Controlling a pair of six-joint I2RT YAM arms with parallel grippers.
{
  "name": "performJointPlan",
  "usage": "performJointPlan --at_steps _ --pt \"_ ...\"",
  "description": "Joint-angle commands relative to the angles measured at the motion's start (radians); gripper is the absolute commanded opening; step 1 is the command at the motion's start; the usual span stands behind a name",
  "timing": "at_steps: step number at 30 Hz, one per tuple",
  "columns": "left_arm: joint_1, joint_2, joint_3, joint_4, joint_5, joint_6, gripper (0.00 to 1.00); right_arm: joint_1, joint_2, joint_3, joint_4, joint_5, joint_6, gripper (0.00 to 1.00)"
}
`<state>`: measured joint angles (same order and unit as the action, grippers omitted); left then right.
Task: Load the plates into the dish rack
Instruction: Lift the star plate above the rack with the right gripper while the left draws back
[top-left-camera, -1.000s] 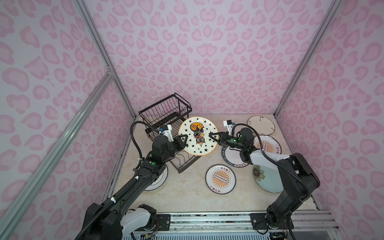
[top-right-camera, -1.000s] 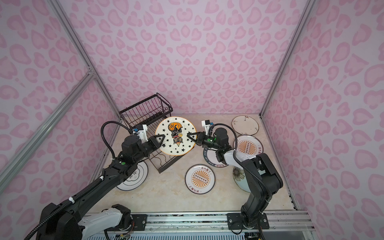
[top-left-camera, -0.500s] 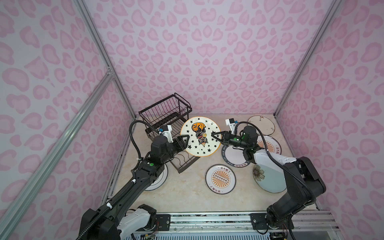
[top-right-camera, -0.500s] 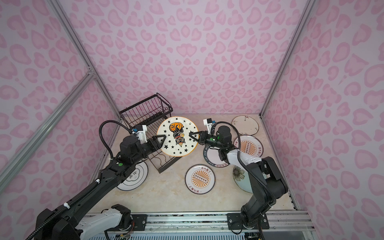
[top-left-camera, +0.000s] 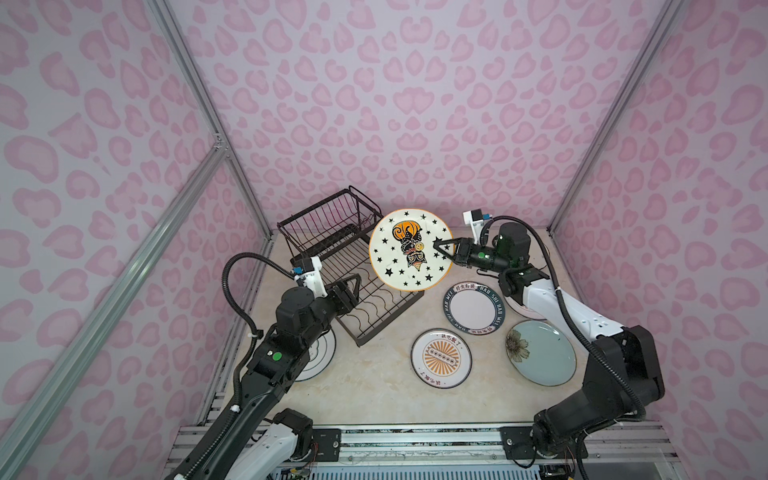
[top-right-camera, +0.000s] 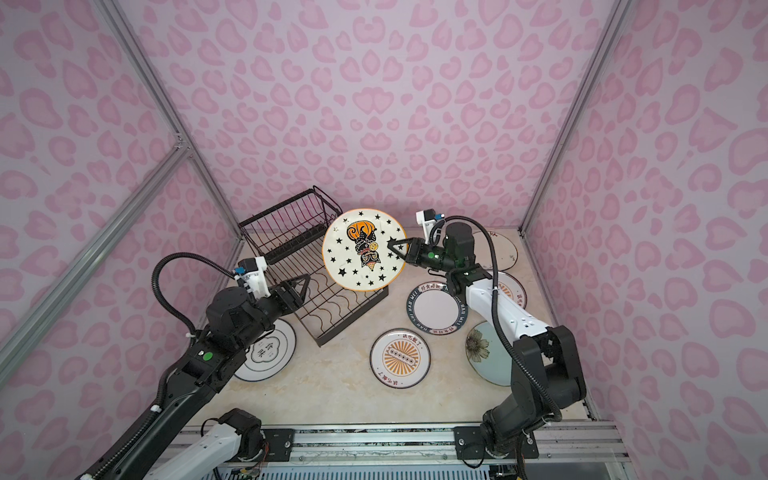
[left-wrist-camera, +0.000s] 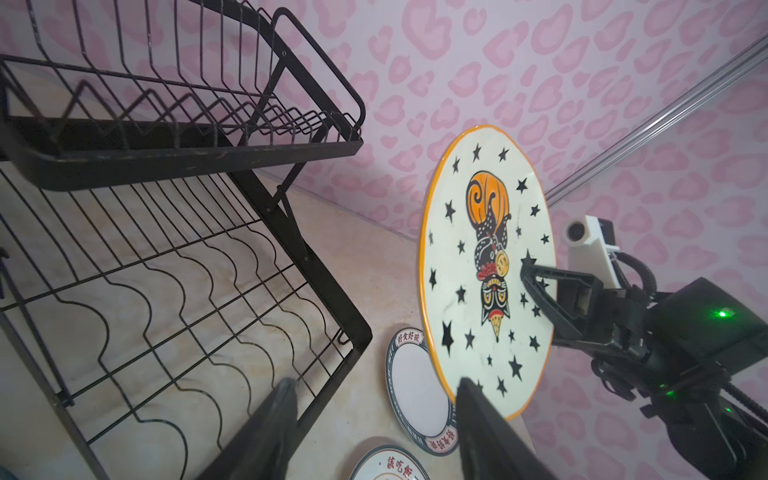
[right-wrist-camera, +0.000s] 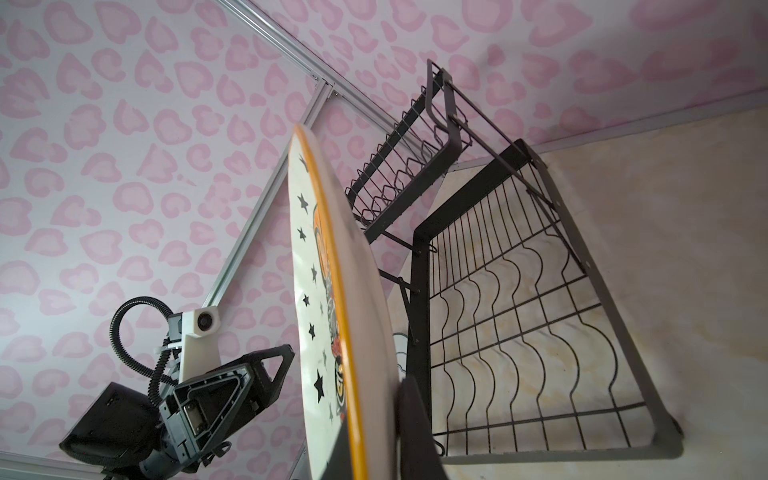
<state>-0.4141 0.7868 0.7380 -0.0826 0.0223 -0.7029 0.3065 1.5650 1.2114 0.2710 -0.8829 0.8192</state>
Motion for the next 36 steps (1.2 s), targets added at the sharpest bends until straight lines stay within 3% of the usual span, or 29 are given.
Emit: performJointPlan --at_steps 1,16,24,30,36 --pt "-0.001 -0.048 -0.038 -0.092 -0.035 0.012 0.63 -0.002 0.007 0.108 -0.073 0.040 -0.111 0.00" --pt "-0.001 -0.165 -0.084 -0.259 -0.076 0.010 0.63 0.038 0.180 0.484 -0.103 0.282 -0.115 0.00" --pt "0.001 -0.197 -0.081 -0.314 -0.096 0.013 0.63 0.074 0.370 0.769 -0.205 0.359 -0.143 0.00" --pt "0.000 -0.232 -0.092 -0.341 -0.109 -0.001 0.63 0.110 0.537 1.012 -0.272 0.407 -0.131 0.00" --pt "0.000 -0.236 -0.098 -0.346 -0.111 -0.007 0.63 0.147 0.800 1.404 -0.374 0.433 -0.074 0.00"
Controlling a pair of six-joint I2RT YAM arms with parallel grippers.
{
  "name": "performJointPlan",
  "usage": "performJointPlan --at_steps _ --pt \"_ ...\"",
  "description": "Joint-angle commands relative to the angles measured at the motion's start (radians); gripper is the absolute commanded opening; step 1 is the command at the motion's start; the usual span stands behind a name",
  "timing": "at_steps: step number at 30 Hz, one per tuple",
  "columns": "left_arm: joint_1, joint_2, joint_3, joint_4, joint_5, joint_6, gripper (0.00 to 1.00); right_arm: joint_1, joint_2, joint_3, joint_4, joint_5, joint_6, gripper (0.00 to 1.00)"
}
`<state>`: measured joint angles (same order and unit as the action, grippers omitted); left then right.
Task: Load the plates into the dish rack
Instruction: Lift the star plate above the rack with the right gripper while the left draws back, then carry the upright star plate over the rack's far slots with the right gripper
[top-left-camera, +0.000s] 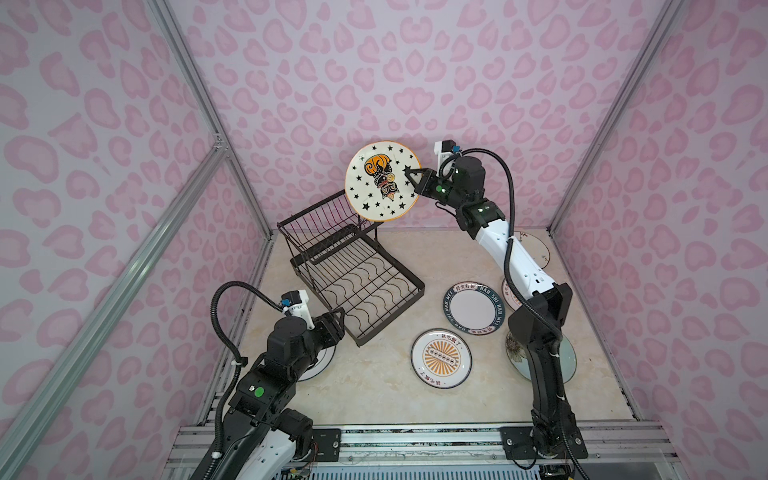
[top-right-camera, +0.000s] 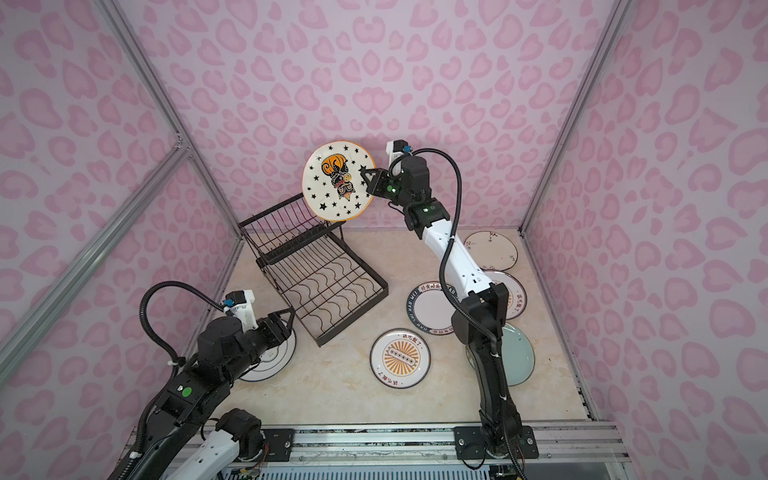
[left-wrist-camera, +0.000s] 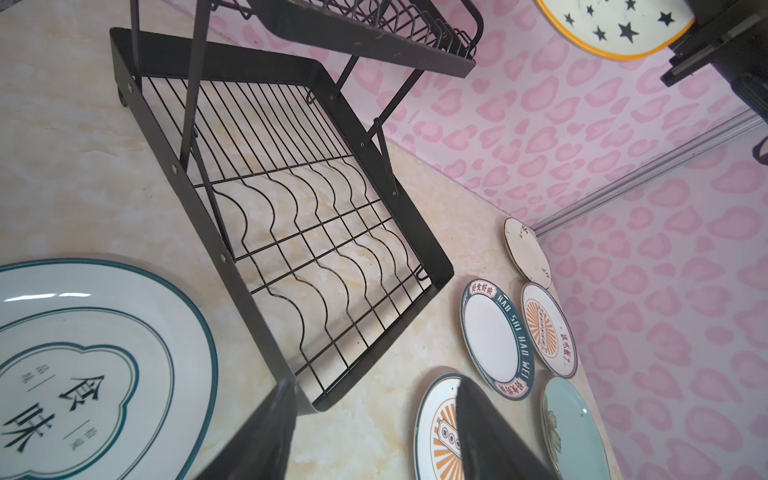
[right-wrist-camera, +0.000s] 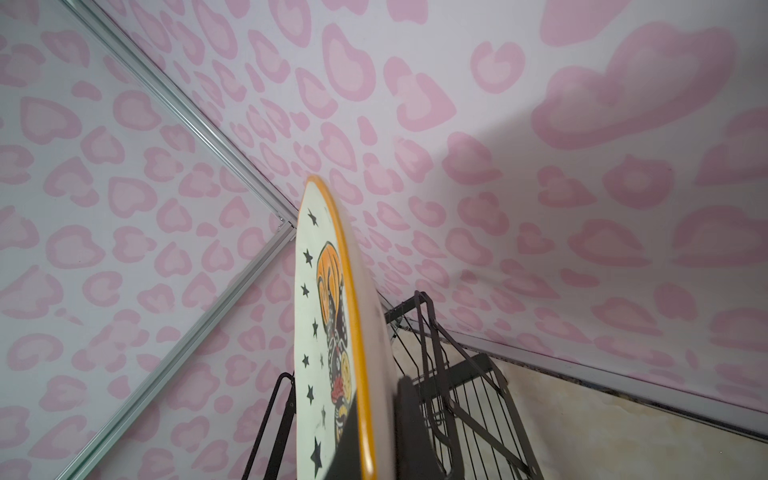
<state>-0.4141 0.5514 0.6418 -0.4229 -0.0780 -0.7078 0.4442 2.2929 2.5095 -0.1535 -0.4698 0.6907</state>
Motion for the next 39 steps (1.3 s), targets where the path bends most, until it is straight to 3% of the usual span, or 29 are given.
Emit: performJointPlan --at_steps 1,9,15,39 --pt "0.000 -0.002 0.000 -0.011 -0.012 -0.002 0.63 0.012 0.103 0.157 0.046 0.028 0.068 0.00" --pt "0.000 -0.036 -0.008 -0.028 -0.020 -0.012 0.64 0.031 0.187 0.157 0.214 0.076 0.155 0.00" --pt "0.000 -0.042 -0.009 -0.045 -0.028 -0.014 0.63 0.060 0.210 0.154 0.273 0.103 0.149 0.00" --pt "0.000 -0.094 -0.008 -0.105 -0.040 -0.047 0.63 0.178 0.174 0.083 0.377 0.394 -0.102 0.00"
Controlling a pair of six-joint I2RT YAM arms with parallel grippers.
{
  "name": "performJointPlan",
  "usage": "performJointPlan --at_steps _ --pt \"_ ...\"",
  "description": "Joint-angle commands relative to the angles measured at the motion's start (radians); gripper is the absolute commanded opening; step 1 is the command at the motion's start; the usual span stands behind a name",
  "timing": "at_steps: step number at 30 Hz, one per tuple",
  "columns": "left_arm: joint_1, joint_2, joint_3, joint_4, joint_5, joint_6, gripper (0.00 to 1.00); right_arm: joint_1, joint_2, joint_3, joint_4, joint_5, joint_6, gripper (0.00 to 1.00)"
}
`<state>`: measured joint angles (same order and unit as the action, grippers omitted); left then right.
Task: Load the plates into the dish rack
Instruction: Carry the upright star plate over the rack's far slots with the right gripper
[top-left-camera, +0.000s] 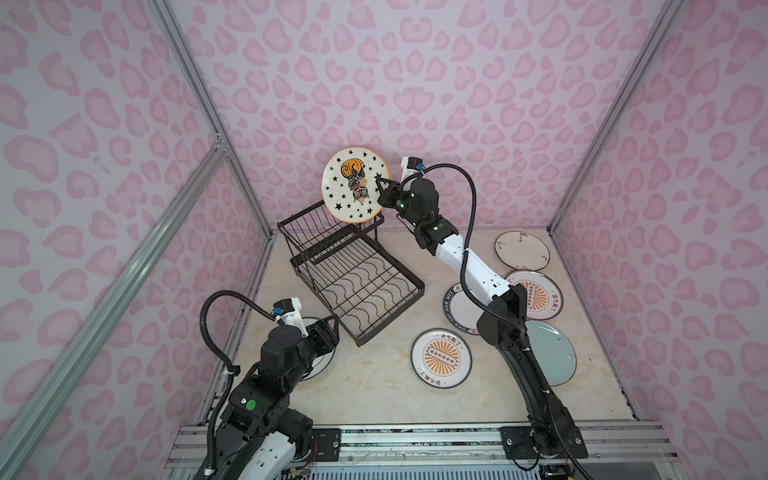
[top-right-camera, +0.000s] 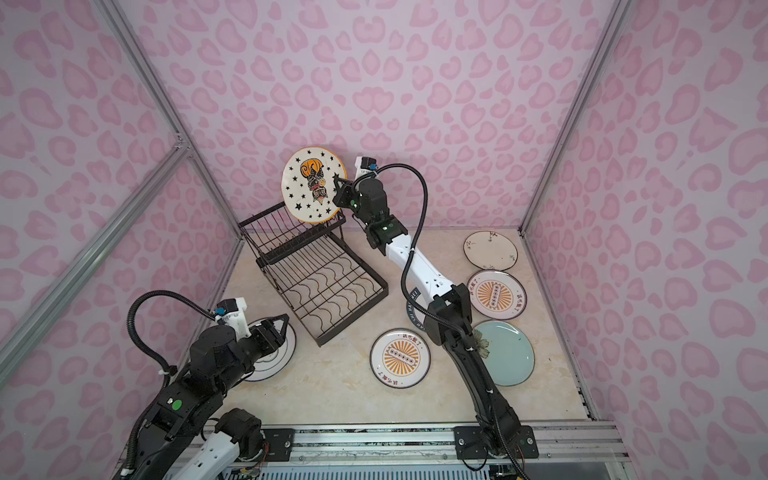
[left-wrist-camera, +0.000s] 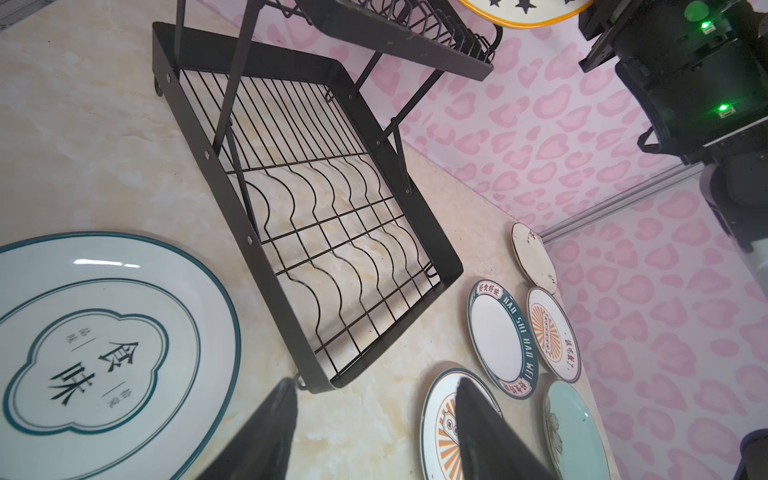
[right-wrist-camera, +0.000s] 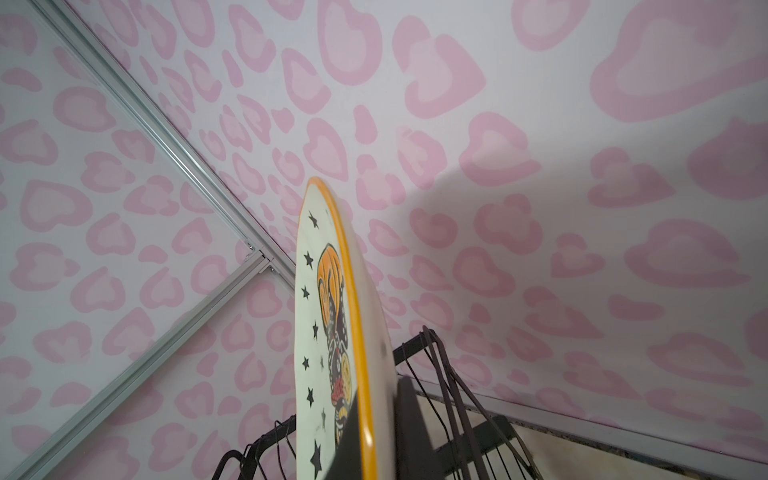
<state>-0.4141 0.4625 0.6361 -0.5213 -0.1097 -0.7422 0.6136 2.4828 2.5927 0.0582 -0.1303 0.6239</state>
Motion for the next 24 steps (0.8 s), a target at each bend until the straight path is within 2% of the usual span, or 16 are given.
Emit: performJointPlan --at_steps 1,13,24 --pt "0.000 -0.008 -0.004 -0.011 -0.008 -0.015 0.63 0.013 -0.016 -0.003 0.175 0.069 -0.046 0.00" --pt "0.000 -0.060 -0.008 -0.074 -0.027 -0.038 0.63 0.059 -0.003 -0.002 0.246 0.231 -0.236 0.00" --pt "0.000 -0.062 -0.022 -0.078 -0.039 -0.052 0.62 0.063 0.014 0.034 0.287 0.265 -0.384 0.00"
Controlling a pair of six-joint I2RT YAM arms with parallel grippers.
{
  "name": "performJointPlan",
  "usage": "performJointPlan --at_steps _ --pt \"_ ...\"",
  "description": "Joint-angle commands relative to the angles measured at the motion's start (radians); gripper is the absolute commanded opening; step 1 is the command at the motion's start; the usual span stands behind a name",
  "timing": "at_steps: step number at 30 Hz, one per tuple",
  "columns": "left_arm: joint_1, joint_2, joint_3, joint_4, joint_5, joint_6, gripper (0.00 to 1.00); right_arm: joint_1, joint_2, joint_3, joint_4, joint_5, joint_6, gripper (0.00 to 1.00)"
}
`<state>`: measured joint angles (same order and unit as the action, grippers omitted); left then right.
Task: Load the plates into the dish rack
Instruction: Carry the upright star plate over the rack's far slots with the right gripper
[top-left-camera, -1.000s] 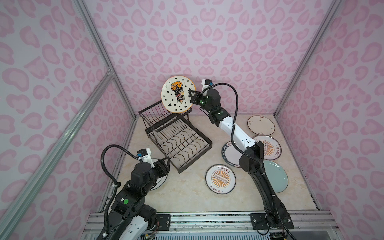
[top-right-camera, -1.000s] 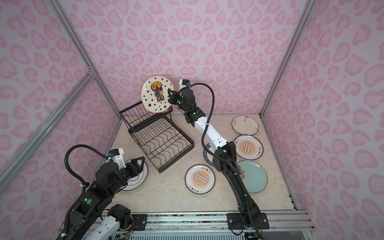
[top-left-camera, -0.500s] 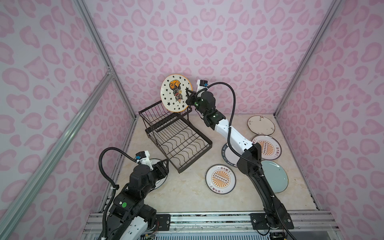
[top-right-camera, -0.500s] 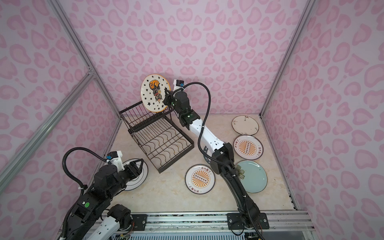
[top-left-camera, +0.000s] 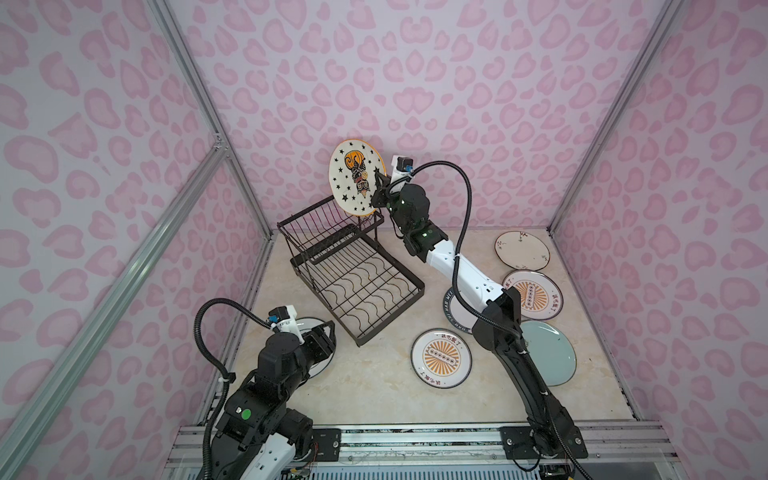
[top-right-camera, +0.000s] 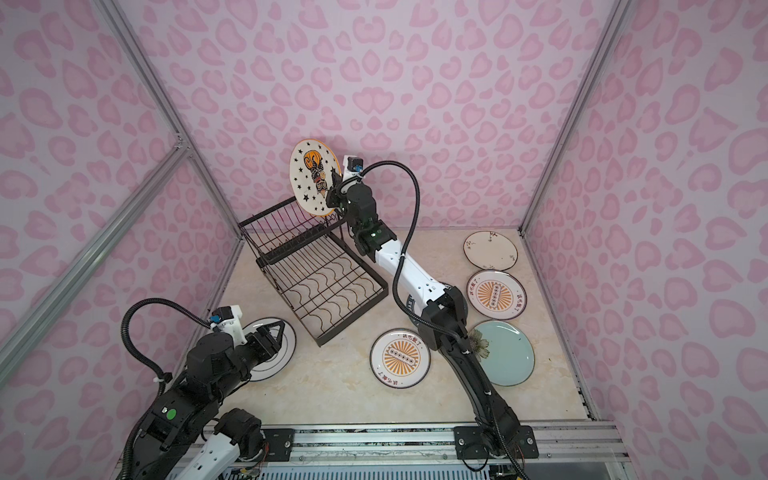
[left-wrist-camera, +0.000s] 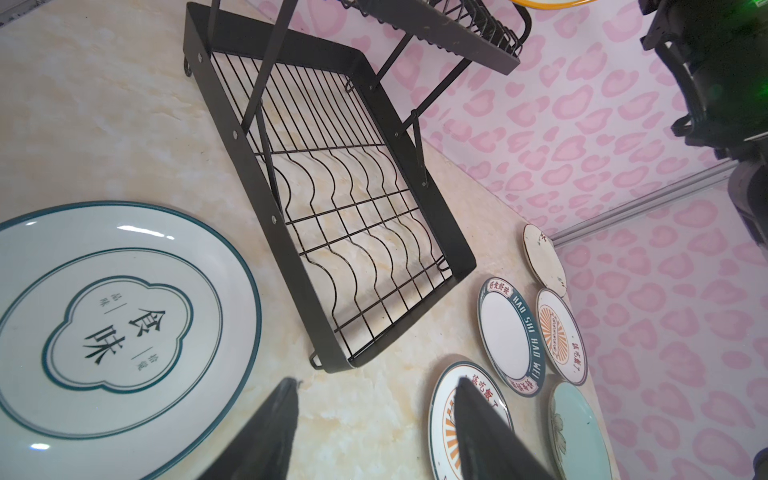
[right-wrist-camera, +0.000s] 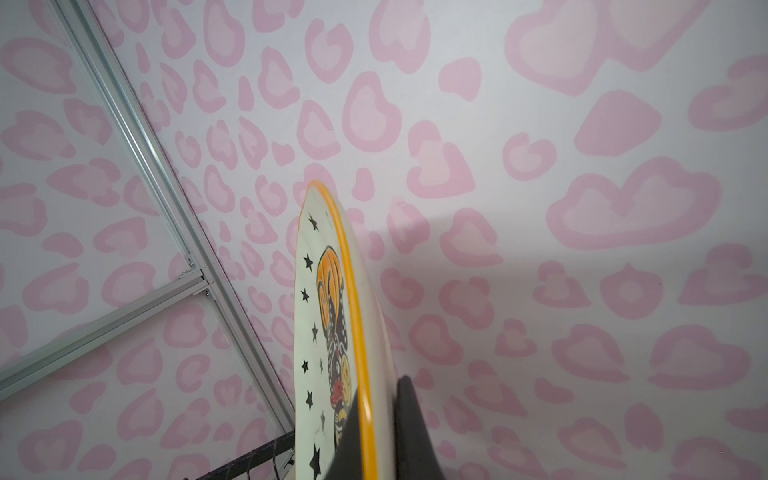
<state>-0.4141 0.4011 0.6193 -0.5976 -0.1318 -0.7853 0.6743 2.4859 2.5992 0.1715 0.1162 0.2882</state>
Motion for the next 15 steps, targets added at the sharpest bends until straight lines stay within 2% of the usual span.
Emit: performJointPlan --at_steps 1,15 --pt "0.000 0.002 -0.006 0.000 -0.017 -0.011 0.62 0.002 0.015 0.038 0.169 0.019 -0.064 0.00" --pt "0.000 0.002 -0.016 0.004 -0.016 -0.023 0.62 0.031 0.020 0.039 0.187 0.049 -0.266 0.00"
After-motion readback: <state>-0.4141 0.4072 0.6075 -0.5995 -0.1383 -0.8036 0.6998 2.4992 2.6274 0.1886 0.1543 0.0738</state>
